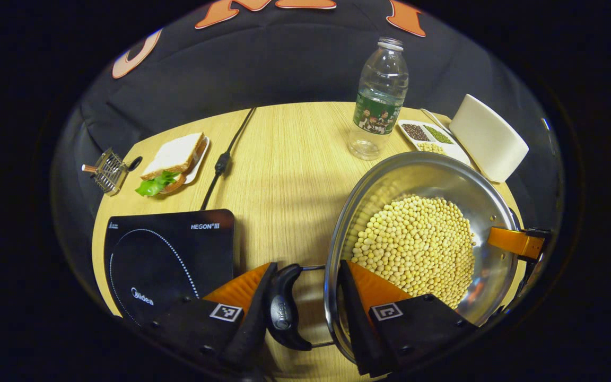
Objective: First push the handle of the pot to place it horizontally, then grasp the pot with both hands and set it on the induction cooktop.
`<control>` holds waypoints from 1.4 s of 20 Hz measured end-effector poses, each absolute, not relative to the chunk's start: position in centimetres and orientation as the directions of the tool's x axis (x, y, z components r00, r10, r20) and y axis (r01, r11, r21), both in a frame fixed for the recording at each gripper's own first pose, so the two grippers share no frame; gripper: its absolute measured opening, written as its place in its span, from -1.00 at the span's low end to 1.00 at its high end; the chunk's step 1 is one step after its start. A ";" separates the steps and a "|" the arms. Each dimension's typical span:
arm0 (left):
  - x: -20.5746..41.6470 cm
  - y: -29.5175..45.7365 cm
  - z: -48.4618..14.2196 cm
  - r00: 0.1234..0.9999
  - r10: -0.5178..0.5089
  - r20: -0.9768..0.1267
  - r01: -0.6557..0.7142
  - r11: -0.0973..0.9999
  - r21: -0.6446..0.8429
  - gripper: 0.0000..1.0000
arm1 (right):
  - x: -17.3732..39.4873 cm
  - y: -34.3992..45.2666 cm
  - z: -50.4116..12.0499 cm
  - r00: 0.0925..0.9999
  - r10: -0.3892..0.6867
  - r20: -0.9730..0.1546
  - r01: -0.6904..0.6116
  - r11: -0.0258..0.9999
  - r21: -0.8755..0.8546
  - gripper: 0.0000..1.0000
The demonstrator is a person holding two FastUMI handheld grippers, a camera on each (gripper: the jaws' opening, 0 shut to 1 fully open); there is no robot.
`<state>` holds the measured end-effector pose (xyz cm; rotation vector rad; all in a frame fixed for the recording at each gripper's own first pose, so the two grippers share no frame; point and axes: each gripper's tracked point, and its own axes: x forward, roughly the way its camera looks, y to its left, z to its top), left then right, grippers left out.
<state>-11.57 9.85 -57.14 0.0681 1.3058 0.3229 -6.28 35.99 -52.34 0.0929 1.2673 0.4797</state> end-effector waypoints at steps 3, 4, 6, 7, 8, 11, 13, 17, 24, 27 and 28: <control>-11.2 10.2 -55.7 0.237 0.296 -0.925 -0.209 0.946 0.249 0.48 | -6.8 36.2 -51.0 0.221 0.425 -0.878 -0.318 0.882 0.347 0.10; -11.0 10.4 -55.1 0.245 0.299 -0.922 -0.216 0.944 0.249 0.48 | -6.7 36.2 -50.4 0.232 0.434 -0.871 -0.317 0.880 0.354 0.07; -11.0 10.4 -53.6 0.265 0.312 -0.912 -0.223 0.940 0.256 0.45 | -6.8 36.1 -49.2 0.244 0.444 -0.862 -0.321 0.876 0.360 0.05; -10.9 10.3 -52.9 0.272 0.319 -0.908 -0.228 0.938 0.261 0.48 | -6.7 36.0 -48.6 0.253 0.448 -0.858 -0.323 0.875 0.361 0.05; -10.9 10.3 -52.2 0.277 0.324 -0.905 -0.237 0.936 0.262 0.48 | -6.9 35.9 -47.9 0.259 0.453 -0.853 -0.325 0.873 0.364 0.06; -11.7 10.5 -49.8 0.289 0.339 -0.895 -0.280 0.924 0.259 0.48 | -7.3 35.8 -45.5 0.285 0.477 -0.832 -0.358 0.858 0.369 0.05; -12.4 10.7 -47.7 0.302 0.362 -0.882 -0.309 0.912 0.269 0.45 | -7.9 35.9 -43.7 0.299 0.503 -0.811 -0.383 0.842 0.380 0.06; -13.8 10.8 -44.4 0.325 0.413 -0.851 -0.374 0.882 0.285 0.48 | -8.4 35.7 -40.1 0.321 0.562 -0.762 -0.457 0.797 0.395 0.05; -17.1 11.2 -37.8 0.334 0.509 -0.793 -0.464 0.821 0.332 0.48 | -11.0 37.1 -35.4 0.326 0.659 -0.678 -0.550 0.716 0.431 0.05; -16.6 11.7 -36.8 0.345 0.525 -0.778 -0.467 0.815 0.343 0.47 | -12.1 38.8 -34.1 0.322 0.671 -0.668 -0.556 0.705 0.441 0.05; -16.6 11.8 -37.2 0.348 0.525 -0.776 -0.467 0.815 0.342 0.48 | -12.4 39.4 -33.8 0.325 0.672 -0.666 -0.560 0.704 0.437 0.05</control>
